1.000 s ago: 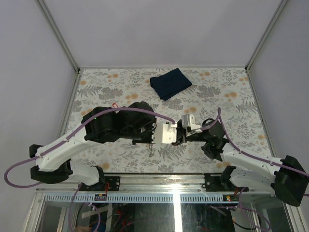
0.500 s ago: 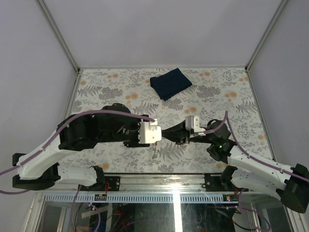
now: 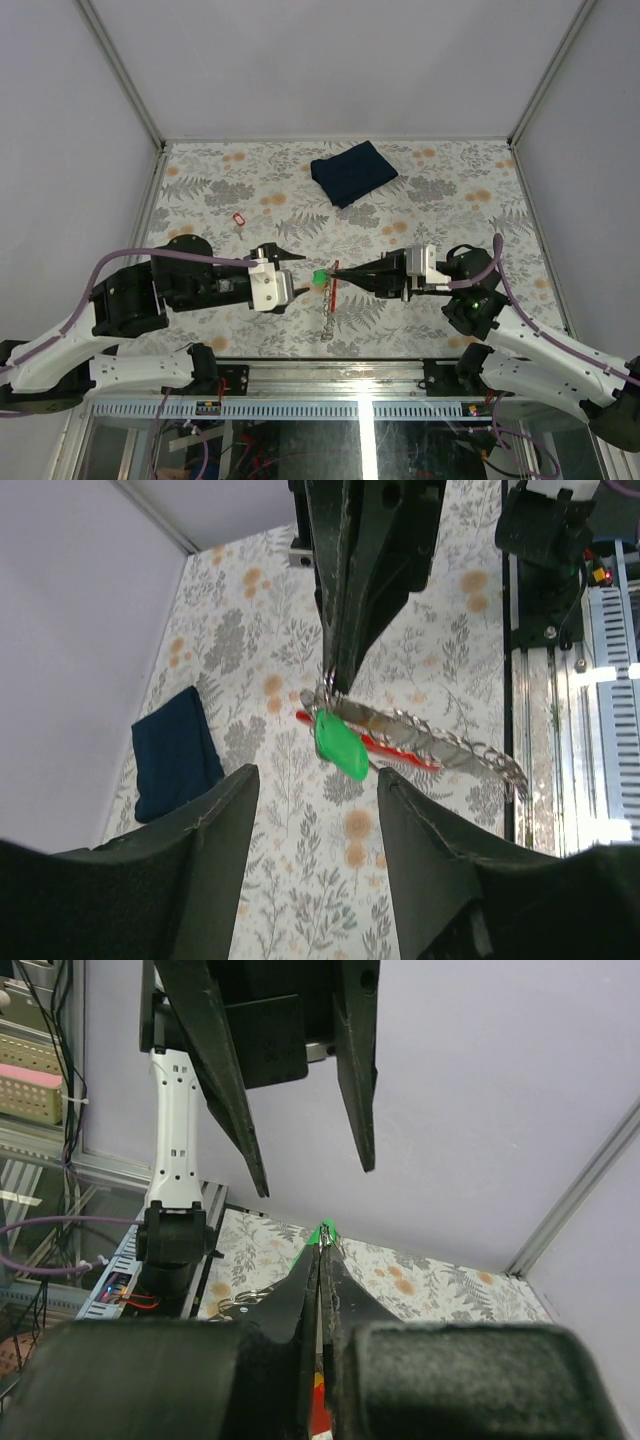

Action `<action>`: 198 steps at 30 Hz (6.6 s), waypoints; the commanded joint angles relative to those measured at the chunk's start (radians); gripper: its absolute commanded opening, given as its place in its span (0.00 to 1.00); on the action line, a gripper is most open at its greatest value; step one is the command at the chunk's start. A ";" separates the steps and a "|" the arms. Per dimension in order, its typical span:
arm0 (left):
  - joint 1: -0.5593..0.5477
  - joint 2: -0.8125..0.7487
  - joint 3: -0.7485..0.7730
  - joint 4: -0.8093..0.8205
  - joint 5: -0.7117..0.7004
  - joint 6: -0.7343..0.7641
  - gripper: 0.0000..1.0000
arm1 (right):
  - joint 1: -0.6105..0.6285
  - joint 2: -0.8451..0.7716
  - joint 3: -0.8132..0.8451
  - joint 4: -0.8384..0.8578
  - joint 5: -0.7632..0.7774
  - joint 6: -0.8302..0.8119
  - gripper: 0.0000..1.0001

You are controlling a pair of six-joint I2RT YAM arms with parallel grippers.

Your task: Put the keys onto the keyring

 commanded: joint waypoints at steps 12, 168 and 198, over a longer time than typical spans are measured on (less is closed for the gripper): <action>-0.005 0.013 -0.121 0.295 0.045 -0.032 0.39 | 0.006 -0.057 0.056 0.058 -0.042 0.004 0.00; -0.073 0.482 0.389 -0.669 -0.322 0.069 0.00 | 0.005 0.439 -0.222 1.021 0.083 0.322 0.42; -0.078 0.488 0.390 -0.669 -0.336 0.062 0.00 | 0.008 0.541 -0.129 1.021 -0.015 0.359 0.32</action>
